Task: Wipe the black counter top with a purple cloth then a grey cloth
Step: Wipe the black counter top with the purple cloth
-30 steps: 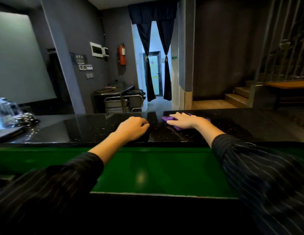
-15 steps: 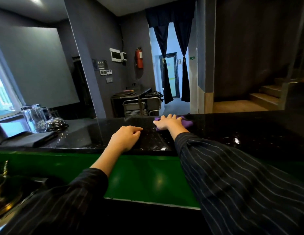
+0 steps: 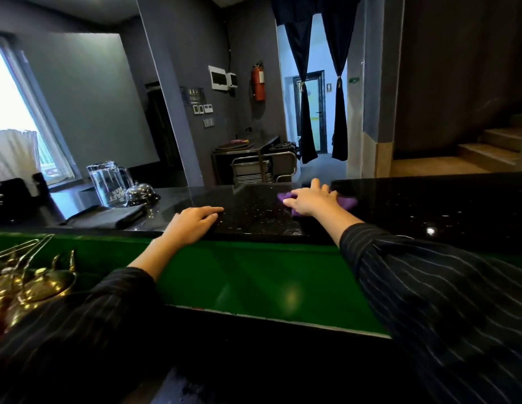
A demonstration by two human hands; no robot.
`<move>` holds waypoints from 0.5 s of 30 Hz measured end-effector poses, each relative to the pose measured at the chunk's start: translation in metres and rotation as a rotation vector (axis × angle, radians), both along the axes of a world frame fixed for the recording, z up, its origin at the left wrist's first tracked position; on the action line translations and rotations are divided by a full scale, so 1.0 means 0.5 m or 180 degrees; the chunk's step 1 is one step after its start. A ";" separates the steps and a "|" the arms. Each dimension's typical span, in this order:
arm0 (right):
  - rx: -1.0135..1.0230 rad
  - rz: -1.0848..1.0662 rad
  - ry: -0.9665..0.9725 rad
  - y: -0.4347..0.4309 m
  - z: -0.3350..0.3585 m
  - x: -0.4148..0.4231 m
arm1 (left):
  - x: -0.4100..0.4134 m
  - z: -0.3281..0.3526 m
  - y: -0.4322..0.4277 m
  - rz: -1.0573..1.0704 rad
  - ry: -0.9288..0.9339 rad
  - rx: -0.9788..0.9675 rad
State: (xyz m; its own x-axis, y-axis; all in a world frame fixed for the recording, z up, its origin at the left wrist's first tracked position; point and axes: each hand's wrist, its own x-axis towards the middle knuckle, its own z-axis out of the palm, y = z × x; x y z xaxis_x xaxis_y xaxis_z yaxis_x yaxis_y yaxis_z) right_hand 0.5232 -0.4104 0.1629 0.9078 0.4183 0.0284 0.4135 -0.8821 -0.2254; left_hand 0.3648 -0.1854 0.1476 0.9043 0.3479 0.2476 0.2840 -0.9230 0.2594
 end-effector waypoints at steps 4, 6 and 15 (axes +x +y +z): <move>-0.0017 -0.0598 0.0118 0.091 0.004 -0.001 | -0.009 -0.004 0.021 0.0008 0.0430 0.0110; -0.0074 -0.0610 0.0218 0.131 0.009 0.007 | -0.003 -0.006 0.016 0.0015 0.0529 0.0173; -0.0306 0.0821 0.0359 0.336 0.026 0.029 | 0.010 -0.023 0.014 0.0124 0.0220 0.0347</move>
State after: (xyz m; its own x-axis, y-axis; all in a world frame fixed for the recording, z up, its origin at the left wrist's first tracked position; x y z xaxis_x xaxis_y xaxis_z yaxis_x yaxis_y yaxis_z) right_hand 0.5375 -0.2424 0.1758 0.7663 0.6316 -0.1178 0.6040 -0.7707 -0.2032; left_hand 0.3697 -0.1786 0.1364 0.9068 0.3574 0.2235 0.3339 -0.9326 0.1368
